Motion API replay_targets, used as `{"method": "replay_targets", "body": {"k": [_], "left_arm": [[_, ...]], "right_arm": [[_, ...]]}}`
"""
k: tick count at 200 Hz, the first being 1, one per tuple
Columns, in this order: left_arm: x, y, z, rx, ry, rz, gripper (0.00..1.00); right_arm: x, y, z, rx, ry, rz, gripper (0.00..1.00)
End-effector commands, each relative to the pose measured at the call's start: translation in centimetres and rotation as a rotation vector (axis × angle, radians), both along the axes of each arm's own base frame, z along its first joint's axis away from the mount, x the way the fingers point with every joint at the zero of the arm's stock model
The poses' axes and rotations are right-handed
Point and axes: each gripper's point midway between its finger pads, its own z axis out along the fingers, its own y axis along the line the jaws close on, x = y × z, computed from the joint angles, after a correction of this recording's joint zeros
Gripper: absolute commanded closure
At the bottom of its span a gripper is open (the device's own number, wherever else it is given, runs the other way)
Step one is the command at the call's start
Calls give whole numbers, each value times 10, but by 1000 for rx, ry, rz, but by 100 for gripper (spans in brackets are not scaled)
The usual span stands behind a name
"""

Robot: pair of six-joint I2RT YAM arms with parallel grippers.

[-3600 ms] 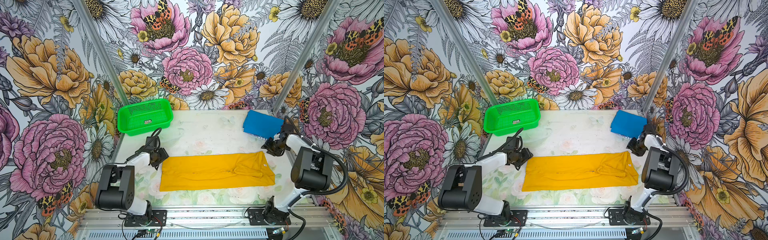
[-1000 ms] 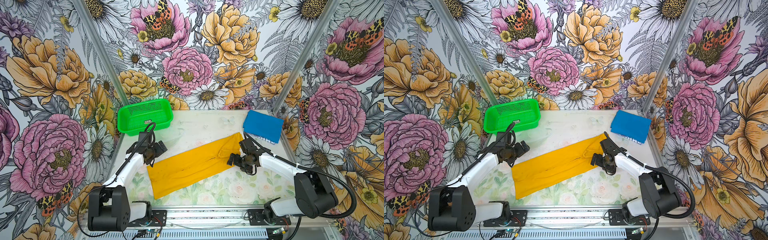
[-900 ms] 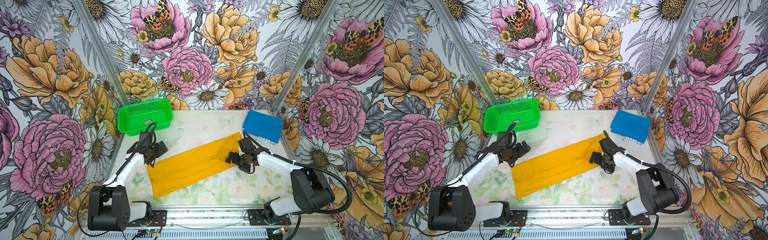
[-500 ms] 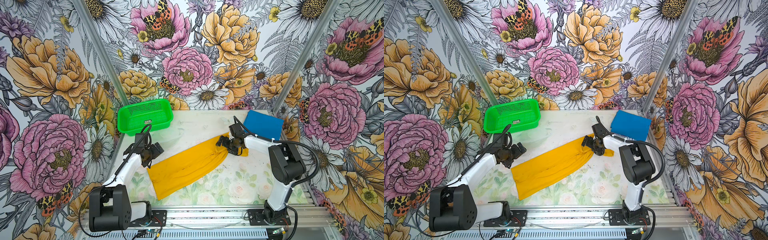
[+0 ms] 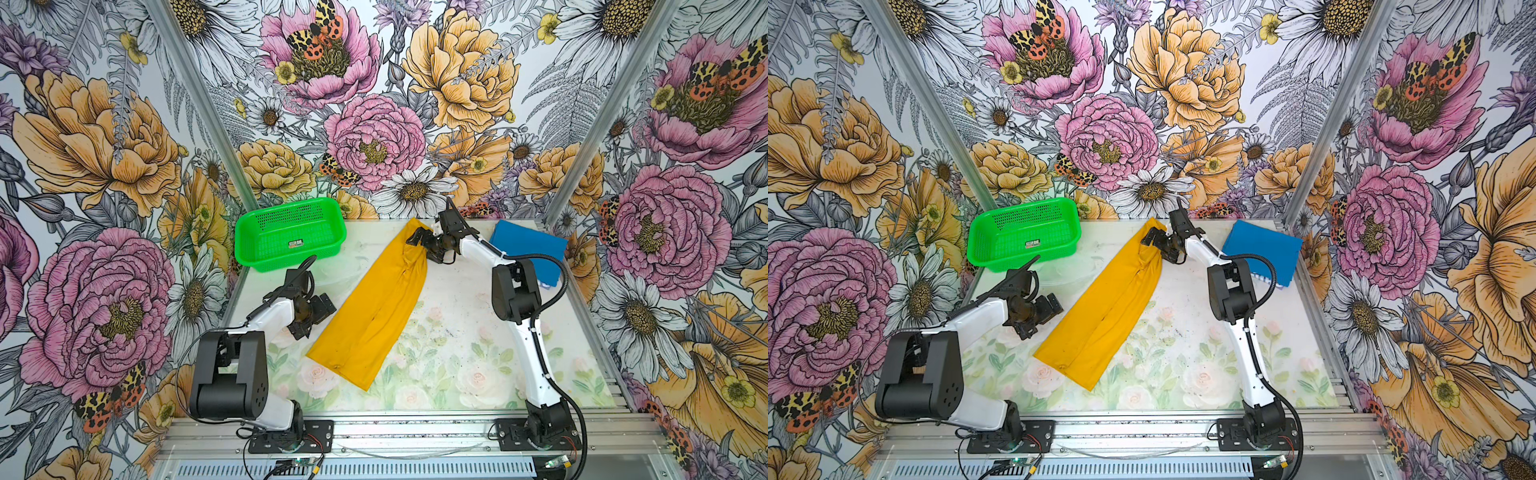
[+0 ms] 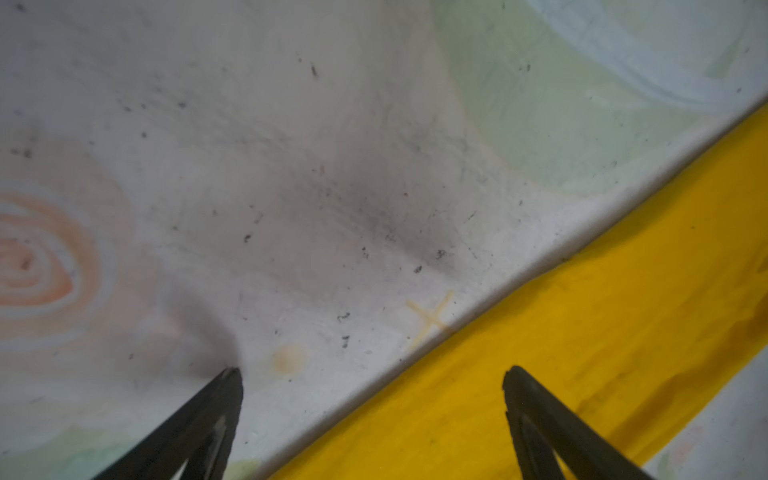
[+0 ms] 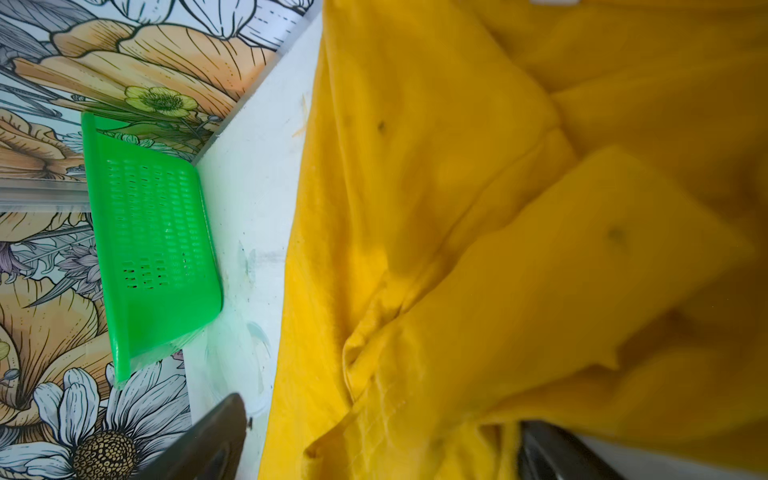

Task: Fold and stack the t-shirts

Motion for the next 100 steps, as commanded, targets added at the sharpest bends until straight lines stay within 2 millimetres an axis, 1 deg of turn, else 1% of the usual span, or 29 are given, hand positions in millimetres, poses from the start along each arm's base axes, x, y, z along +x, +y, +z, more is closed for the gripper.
{"method": "replay_targets", "body": {"k": [1, 12, 13, 19, 20, 21, 23, 27, 28, 50, 61, 63, 72, 77, 85, 100], "left_arm": [[4, -20, -6, -32, -3, -39, 1], [-2, -32, -9, -35, 6, -64, 1], [-3, -32, -10, -35, 8, -64, 1], [-7, -40, -12, -42, 12, -76, 1], [-8, -41, -12, -42, 12, -78, 1], [-9, -42, -12, -44, 13, -79, 1], [-10, -44, -13, -46, 14, -79, 1], [-14, -48, -14, -53, 17, -85, 1], [-15, -49, -14, -55, 18, -84, 1], [-35, -80, -18, -80, 22, -122, 1], [-48, -101, -18, -90, 22, -160, 1], [-50, -105, -18, -92, 23, -162, 1], [-62, -125, -16, -102, 22, -195, 1], [-68, -136, -15, -110, 19, -214, 1], [-78, -154, -11, -121, 13, -239, 1], [-96, -187, 1, -137, -16, -287, 1]], "right_arm": [[-6, -9, 35, -10, -37, 29, 1], [-14, -22, 47, -32, -43, 21, 1], [-15, -23, 45, -34, -37, 21, 1], [-22, -32, 50, -43, -34, 14, 1], [-22, -33, 56, -42, -43, 15, 1], [-25, -35, 50, -47, -29, 13, 1], [-27, -38, 50, -51, -25, 10, 1], [-31, -44, 59, -57, -37, 7, 1], [-33, -46, 57, -61, -31, 5, 1], [-68, -80, 67, -125, -27, -10, 1], [-89, -97, 67, -150, -18, -13, 1], [-93, -99, 64, -156, -10, -11, 1], [-110, -112, 70, -177, -15, -14, 1], [-121, -119, 68, -193, -8, -15, 1], [-138, -130, 65, -219, 8, -16, 1], [-167, -147, 67, -257, 13, -22, 1]]}}
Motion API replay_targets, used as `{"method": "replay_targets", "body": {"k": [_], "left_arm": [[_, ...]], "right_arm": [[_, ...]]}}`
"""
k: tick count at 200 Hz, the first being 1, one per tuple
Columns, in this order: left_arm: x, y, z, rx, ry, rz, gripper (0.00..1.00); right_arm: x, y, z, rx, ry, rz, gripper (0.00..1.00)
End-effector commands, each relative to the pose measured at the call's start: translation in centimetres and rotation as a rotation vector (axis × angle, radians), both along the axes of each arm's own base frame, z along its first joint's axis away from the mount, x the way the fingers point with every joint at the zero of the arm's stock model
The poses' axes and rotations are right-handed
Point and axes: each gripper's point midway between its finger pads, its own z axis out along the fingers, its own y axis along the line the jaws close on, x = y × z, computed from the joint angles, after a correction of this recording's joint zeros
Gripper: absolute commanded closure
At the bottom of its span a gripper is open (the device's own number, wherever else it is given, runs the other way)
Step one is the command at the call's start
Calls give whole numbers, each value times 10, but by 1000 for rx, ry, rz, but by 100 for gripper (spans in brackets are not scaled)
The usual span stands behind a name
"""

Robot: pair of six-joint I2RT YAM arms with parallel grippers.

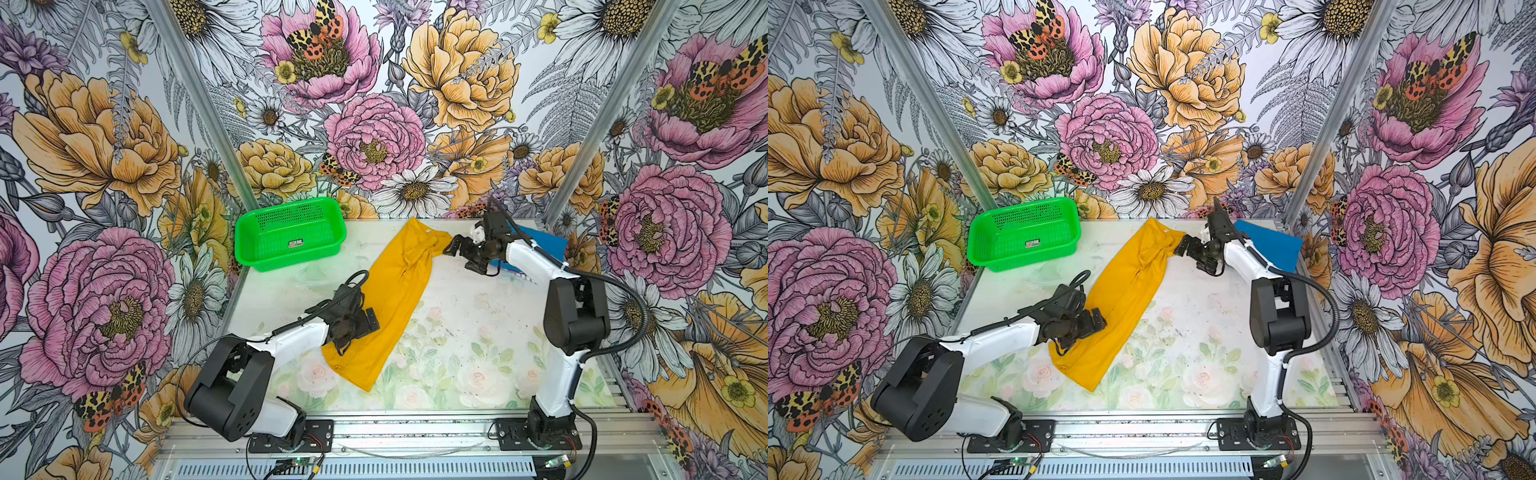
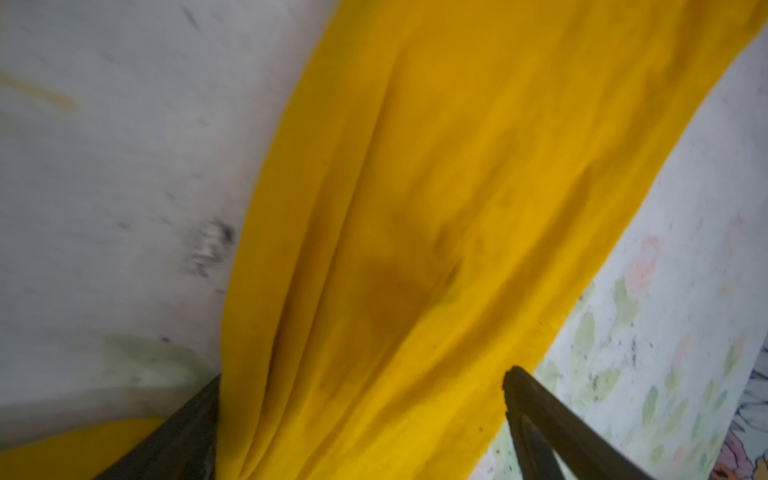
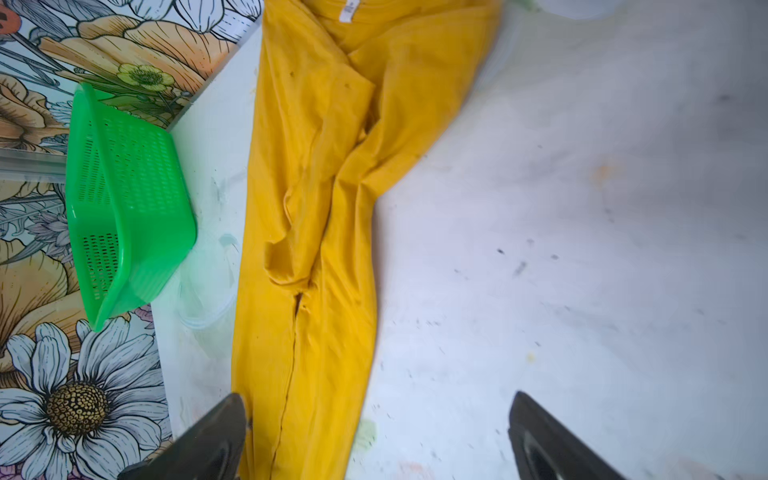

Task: Fold and stack the t-shirts
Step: 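Pull the shirt's hem end toward the robot with both grippers, straightening it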

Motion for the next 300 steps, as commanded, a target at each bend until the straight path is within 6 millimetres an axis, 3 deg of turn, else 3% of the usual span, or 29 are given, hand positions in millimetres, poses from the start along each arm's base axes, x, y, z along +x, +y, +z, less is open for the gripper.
{"method": "replay_targets", "body": {"k": [1, 30, 49, 89, 146, 183, 216, 251, 276, 288, 300], "left_arm": [[-40, -31, -3, -24, 65, 17, 1], [-63, -88, 22, -81, 20, -73, 1], [-74, -100, 29, -77, -2, -88, 1], [-97, -71, 25, -51, -16, -22, 1], [-124, -14, 14, 5, -9, 26, 1], [-141, 9, 2, 11, 12, 17, 9], [-150, 18, -6, 9, 33, -2, 19], [-161, 27, -19, 37, 67, -25, 38], [-166, 33, -26, 55, 84, -32, 54], [-168, 37, -29, 68, 91, -32, 57], [-169, 41, -31, 83, 95, -28, 68]], "right_arm": [[-45, -21, -4, -97, 12, 34, 1], [-92, -36, -7, -127, 18, 33, 1], [-119, -36, -10, -114, 29, 44, 1], [-176, -15, -14, -100, 26, 103, 1], [-252, 22, -48, -141, 97, 207, 2], [-294, 47, -57, -154, 116, 290, 9], [-330, 65, -66, -182, 142, 372, 19], [-361, 77, -81, -231, 176, 442, 30], [-374, 83, -92, -244, 192, 456, 42], [-377, 89, -95, -232, 191, 459, 48], [-379, 93, -98, -226, 193, 463, 52]]}}
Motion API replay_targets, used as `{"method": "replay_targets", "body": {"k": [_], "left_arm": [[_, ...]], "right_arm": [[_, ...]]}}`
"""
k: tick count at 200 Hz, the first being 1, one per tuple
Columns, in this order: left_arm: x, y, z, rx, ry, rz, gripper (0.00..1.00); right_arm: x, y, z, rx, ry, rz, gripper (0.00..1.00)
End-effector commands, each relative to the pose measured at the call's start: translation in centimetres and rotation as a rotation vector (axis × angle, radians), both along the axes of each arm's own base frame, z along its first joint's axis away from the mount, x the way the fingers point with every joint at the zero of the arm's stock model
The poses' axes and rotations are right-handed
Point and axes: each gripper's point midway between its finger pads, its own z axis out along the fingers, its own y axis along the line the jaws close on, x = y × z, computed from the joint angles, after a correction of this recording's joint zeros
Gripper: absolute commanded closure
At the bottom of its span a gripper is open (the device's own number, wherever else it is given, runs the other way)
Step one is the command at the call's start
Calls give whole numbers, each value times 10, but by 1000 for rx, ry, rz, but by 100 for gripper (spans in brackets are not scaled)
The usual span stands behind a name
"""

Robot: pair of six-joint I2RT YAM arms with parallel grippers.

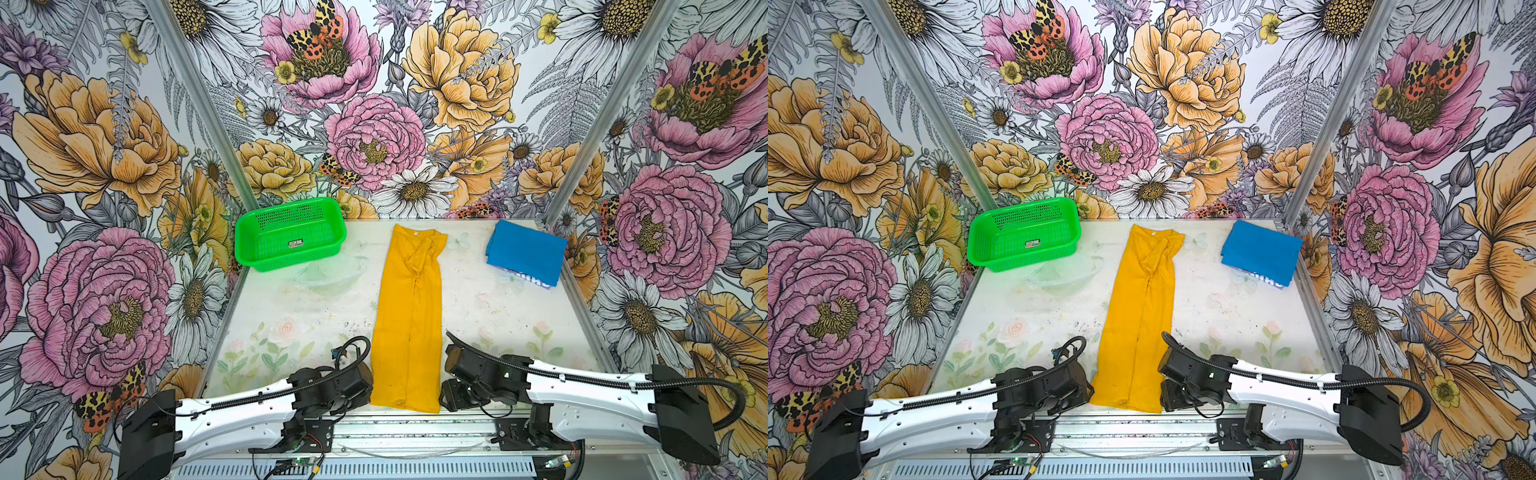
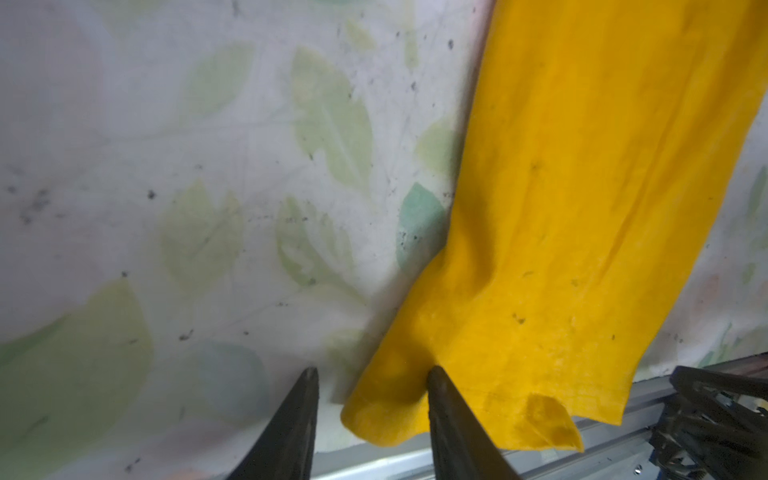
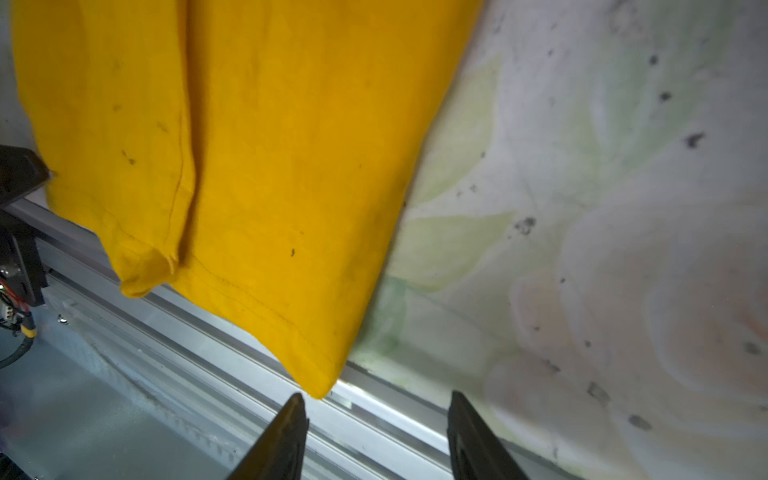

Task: Fold and stack the t-shirts
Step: 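Pull the shirt's hem end toward the robot with both grippers, straightening it, then lift the hem end with both grippers and fold it away from the robot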

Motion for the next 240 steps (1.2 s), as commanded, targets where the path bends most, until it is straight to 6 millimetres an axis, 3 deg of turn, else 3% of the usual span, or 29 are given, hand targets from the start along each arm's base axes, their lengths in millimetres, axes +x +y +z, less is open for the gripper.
{"method": "replay_targets", "body": {"k": [1, 39, 80, 125, 157, 193, 226, 240], "left_arm": [[-13, 18, -15, 73, 48, -15, 69], [-14, 27, -19, 107, 51, -10, 100], [-15, 28, -21, 113, 55, -17, 100], [-16, 27, -19, 103, 50, -24, 100], [-18, 24, -9, 109, 23, -46, 100], [-21, 7, 6, 86, -10, -90, 100], [-27, -6, 14, 89, -20, -136, 100], [-20, -11, 23, 83, -59, -130, 100]], "right_arm": [[5, 13, -3, 31, -22, -55, 52], [-2, 35, -11, 43, -8, -19, 55], [-11, 43, -20, 16, 6, 12, 60], [-23, 28, -30, -12, 35, -6, 90], [-35, 10, -31, -15, 51, -21, 100], [-40, -6, -13, -3, 30, -21, 100], [-39, 5, 2, 37, 11, 17, 100], [-35, 12, 9, 52, -5, 23, 100]]}}
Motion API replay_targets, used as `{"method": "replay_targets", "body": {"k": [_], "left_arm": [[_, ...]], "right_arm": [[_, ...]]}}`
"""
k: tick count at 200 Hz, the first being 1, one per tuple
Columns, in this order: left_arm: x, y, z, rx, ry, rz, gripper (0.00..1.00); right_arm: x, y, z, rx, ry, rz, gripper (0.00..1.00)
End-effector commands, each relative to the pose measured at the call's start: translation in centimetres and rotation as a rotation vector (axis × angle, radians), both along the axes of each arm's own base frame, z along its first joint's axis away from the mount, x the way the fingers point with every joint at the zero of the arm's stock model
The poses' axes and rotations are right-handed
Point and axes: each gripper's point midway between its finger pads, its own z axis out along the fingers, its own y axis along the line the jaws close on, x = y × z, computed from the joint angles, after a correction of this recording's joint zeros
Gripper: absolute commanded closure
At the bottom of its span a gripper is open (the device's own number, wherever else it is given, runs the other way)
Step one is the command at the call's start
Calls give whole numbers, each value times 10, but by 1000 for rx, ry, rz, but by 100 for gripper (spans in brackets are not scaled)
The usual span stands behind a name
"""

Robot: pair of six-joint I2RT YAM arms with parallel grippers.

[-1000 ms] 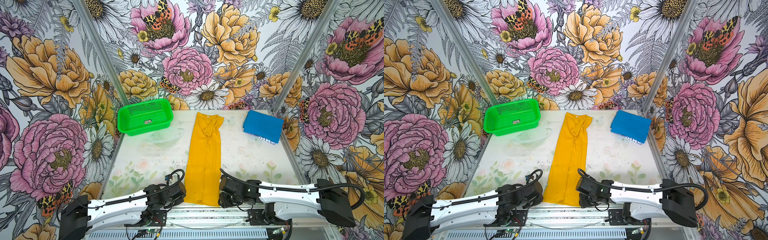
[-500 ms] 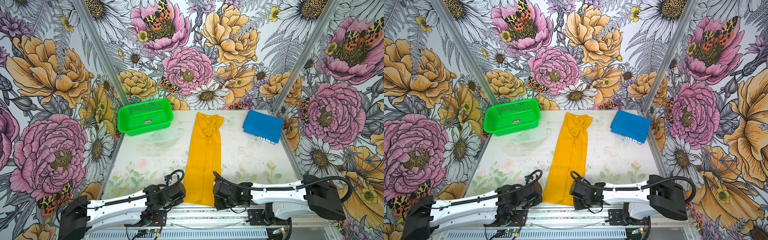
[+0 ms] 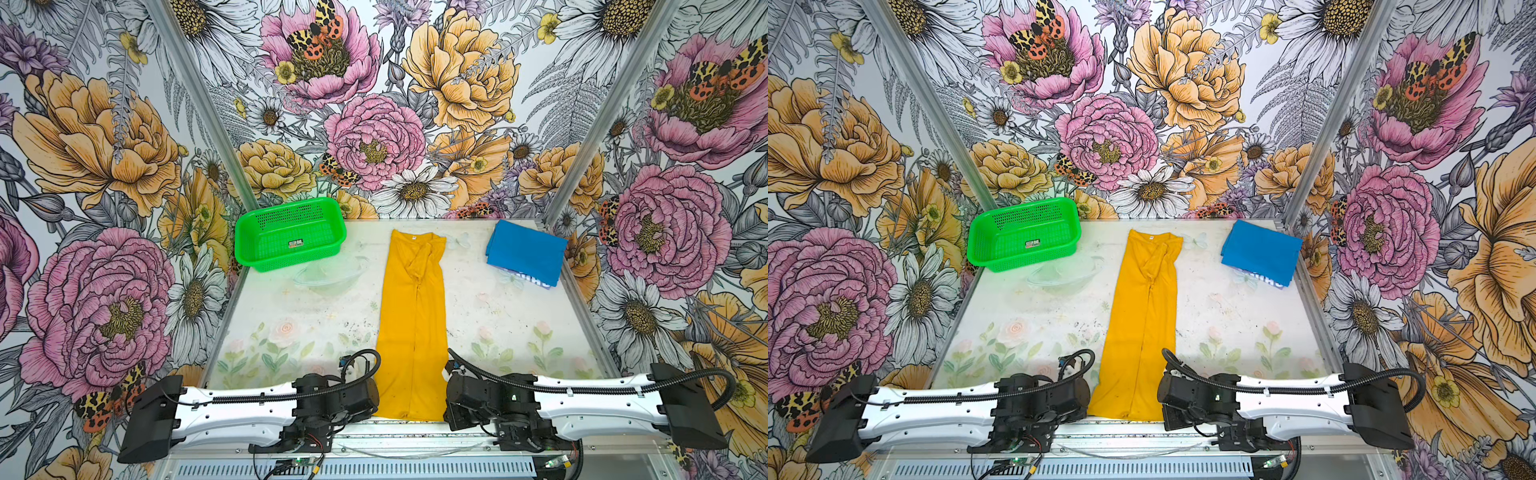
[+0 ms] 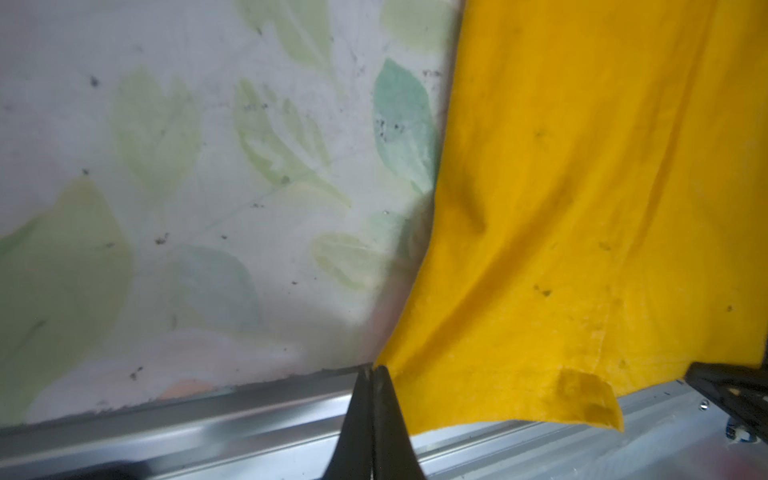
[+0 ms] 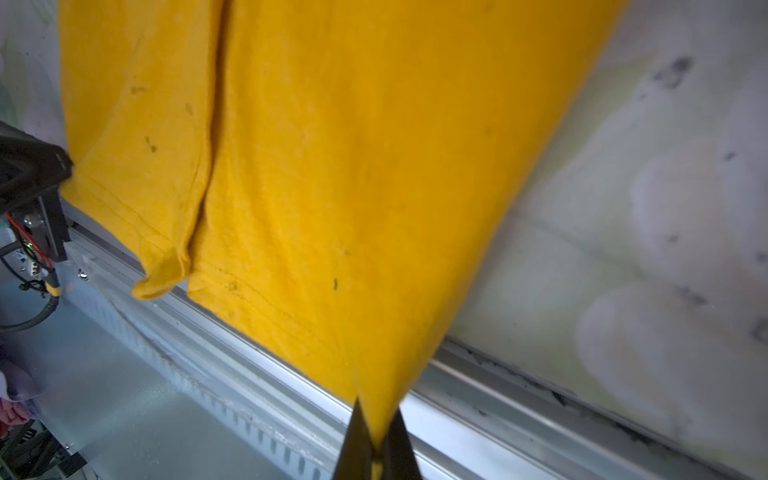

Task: Fold and stack the t-shirts
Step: 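Lift the hem end with both grippers and fold it away from the robot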

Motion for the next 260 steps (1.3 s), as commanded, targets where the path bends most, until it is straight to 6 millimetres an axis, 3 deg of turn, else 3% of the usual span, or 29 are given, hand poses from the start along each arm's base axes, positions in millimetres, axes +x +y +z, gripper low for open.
{"method": "replay_targets", "body": {"k": [1, 40, 49, 83, 117, 191, 260], "left_arm": [[12, -3, 15, 7, -66, 26, 100], [32, -15, 45, -54, -140, 49, 100], [45, -14, 51, -55, -158, 72, 100], [83, -27, 69, -99, -178, 53, 100], [137, -39, 86, -134, -222, 44, 100], [243, -69, 85, -84, -229, -38, 100], [303, -83, 86, -114, -233, -61, 100]], "right_arm": [[4, 4, 13, -8, -28, 12, 100], [32, 6, 34, 38, -72, -62, 100], [41, 5, 39, 48, -83, -81, 100], [89, -2, 59, 94, -126, -139, 100], [148, -11, 67, 84, -128, -167, 100], [259, -13, 52, 58, -71, -181, 100], [315, -14, 46, 87, -40, -204, 100]]}}
